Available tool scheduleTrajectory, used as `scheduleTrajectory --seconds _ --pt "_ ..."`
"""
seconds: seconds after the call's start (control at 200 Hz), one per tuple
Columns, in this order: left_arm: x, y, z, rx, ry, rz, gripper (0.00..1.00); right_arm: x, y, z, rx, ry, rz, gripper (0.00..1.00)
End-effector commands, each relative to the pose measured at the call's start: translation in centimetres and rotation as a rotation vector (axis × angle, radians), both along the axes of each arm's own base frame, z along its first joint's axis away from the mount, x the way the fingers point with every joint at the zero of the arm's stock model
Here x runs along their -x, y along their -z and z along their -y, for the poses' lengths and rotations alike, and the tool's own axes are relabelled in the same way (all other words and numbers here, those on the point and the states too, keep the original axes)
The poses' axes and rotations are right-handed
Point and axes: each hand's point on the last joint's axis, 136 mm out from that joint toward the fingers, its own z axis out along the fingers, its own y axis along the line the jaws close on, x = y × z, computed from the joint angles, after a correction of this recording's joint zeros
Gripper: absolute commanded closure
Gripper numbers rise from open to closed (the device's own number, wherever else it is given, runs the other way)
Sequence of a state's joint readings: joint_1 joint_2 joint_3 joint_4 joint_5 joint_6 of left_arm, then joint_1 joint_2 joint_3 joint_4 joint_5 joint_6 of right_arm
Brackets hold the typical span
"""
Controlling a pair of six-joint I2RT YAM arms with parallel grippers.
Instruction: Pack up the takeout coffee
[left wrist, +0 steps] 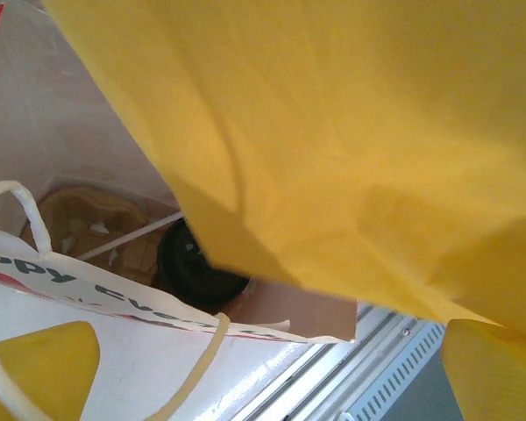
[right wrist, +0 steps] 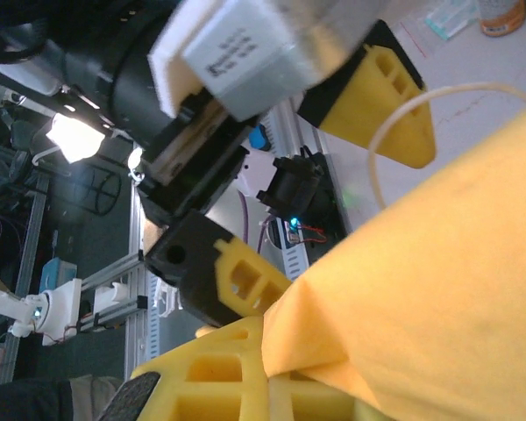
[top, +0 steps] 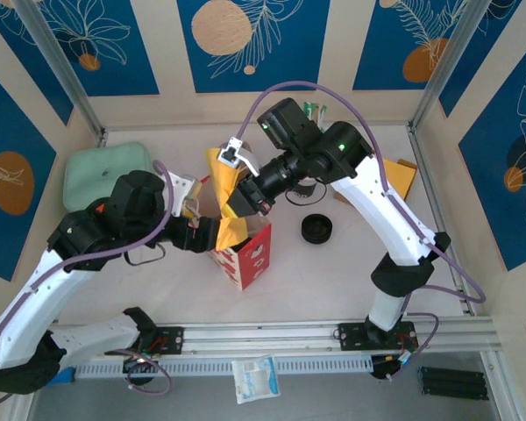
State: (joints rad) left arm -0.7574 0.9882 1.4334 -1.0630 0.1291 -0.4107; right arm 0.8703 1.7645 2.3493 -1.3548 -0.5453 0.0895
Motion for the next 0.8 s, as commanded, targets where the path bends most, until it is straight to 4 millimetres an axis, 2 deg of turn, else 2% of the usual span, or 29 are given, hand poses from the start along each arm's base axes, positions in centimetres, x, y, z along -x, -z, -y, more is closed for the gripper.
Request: scheduleTrajectory --seconds 0.0,0.365,0.58,0.795 --pt "0.3 -0.2 0.1 0.020 -0.002 0.000 0.01 1.2 -0.7 0.2 -0.002 -0.022 -0.002 1.00" --pt "0.3 0.6 -0.1 0.007 -0.010 -0.003 0.01 -0.1 1.5 0.9 0.028 0.040 -0.030 1.00" --pt "-0.8 0.2 -2.2 -0.027 -0.128 0.053 0.01 -1.0 2.1 1.6 0.010 0.079 -0.067 1.00" --pt "-1.8 -1.6 -4.3 -0.012 -0.247 0.146 0.00 -0.9 3.3 1.3 0.024 0.068 -0.098 1.00"
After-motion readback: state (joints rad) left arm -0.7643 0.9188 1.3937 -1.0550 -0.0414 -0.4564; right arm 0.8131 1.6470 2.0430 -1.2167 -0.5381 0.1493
